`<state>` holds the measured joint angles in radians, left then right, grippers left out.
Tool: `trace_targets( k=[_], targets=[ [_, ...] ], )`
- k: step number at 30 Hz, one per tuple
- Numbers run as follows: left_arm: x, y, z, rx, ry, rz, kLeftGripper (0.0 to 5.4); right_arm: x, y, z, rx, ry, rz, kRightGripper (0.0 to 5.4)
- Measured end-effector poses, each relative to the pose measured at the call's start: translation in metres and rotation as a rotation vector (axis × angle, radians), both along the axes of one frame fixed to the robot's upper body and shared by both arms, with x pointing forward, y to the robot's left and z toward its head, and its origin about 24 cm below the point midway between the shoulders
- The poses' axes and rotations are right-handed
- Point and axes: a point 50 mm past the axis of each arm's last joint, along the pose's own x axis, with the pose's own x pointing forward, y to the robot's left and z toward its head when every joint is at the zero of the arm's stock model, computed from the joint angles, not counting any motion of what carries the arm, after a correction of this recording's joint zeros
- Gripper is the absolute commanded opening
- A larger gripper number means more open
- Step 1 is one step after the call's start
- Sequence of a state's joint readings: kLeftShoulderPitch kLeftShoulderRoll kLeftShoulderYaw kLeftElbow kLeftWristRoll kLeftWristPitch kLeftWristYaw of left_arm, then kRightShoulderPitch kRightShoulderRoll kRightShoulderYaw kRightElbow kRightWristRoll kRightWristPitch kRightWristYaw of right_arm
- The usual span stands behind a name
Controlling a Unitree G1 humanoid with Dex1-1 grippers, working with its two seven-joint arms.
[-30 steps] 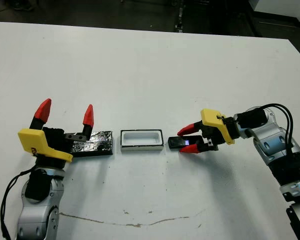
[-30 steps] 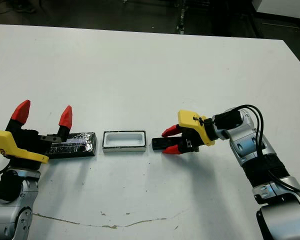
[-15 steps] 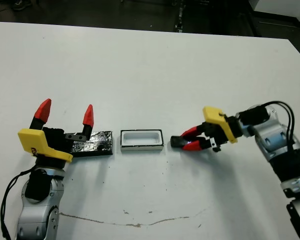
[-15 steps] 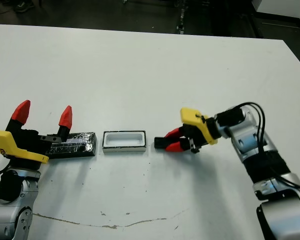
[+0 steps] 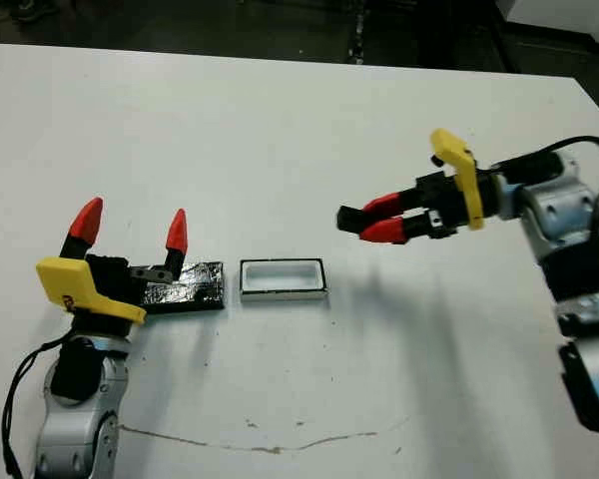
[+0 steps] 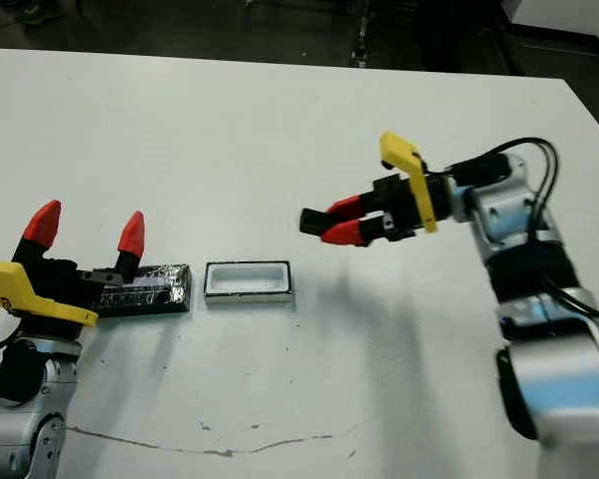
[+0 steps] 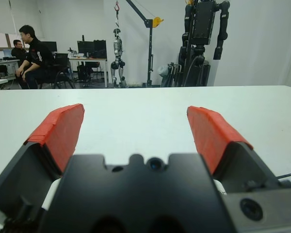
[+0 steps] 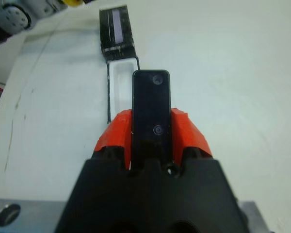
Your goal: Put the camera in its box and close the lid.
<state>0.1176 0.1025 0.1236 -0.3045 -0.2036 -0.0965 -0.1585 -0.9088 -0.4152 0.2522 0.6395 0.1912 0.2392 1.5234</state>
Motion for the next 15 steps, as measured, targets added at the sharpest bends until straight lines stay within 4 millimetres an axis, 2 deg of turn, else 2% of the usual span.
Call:
trace_targets(
  k=[10, 15],
  targets=[
    [0.0, -0.001, -0.001, 0.0, -0.003, 0.004, 5.4, -0.002, 0.055, 0.002, -0.004, -0.061, 0.073, 1.66],
    [0.0, -0.001, -0.001, 0.0, -0.003, 0.004, 5.4, -0.009, 0.071, -0.011, 0.008, 0.015, 0.078, 1.66]
  ],
)
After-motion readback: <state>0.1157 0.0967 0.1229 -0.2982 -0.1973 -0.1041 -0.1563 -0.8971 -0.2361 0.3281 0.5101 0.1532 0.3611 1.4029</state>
